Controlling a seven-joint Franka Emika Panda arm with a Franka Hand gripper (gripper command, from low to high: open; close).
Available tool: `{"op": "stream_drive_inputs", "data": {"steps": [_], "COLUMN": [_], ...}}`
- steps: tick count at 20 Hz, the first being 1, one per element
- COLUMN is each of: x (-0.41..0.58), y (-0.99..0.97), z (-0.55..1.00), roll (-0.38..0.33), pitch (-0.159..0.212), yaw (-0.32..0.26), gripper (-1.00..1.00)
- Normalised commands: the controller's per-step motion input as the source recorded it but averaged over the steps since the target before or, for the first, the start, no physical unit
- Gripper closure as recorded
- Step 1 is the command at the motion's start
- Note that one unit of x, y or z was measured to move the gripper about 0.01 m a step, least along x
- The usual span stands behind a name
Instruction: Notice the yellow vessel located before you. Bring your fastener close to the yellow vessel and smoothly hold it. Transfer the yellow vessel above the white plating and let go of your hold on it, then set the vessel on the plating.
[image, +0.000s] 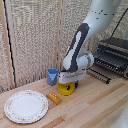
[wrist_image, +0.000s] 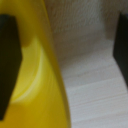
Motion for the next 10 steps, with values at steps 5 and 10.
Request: {"op": "stream_drive_inputs", "data": {"steps": [5, 10], "x": [0.0, 0.0], "y": [0.0, -0.01], "z": [0.01, 0.2], "roll": [0.002, 0.047], "pitch": [-0.037, -0.004], "yaw": [0.007, 0.046], "gripper": [1.0, 1.0]}}
